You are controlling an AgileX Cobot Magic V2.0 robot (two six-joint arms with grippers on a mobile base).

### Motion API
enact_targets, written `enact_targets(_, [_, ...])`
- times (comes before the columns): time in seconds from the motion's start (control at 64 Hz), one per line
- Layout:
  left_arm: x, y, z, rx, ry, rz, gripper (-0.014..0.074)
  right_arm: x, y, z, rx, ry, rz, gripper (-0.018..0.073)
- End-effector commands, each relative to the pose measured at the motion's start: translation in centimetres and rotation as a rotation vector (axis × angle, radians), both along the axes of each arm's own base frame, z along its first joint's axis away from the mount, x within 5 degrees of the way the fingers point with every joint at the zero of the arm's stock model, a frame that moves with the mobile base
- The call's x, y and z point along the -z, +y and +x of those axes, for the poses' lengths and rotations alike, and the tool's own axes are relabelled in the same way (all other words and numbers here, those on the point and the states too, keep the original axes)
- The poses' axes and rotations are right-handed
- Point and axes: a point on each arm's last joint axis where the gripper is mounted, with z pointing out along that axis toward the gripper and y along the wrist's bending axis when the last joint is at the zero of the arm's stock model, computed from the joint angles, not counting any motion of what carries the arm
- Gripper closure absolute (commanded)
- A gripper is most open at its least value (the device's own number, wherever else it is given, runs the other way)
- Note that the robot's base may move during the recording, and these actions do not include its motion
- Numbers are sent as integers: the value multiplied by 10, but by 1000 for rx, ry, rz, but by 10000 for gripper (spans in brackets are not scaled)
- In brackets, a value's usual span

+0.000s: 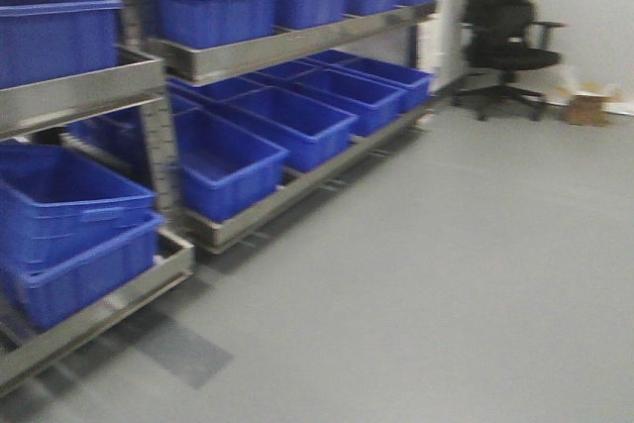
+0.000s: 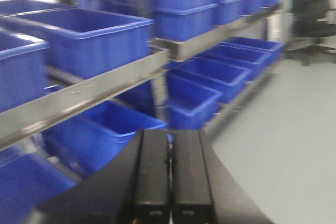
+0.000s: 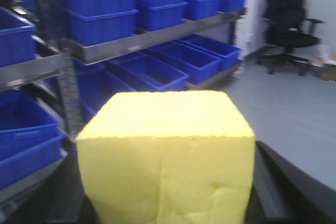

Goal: Place yellow foam block on left shelf second layer
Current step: 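Drive the base along the bin racks to the target shelf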

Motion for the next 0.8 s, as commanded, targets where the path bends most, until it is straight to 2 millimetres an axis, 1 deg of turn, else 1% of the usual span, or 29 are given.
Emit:
enact_targets(0.0, [0,-2,-1,21,-74,-9,460,-18,-1,-1,8,-116,-2,54])
enact_targets(0.782, [0,-2,-1,21,-74,-9,460,-18,-1,-1,8,-116,-2,54])
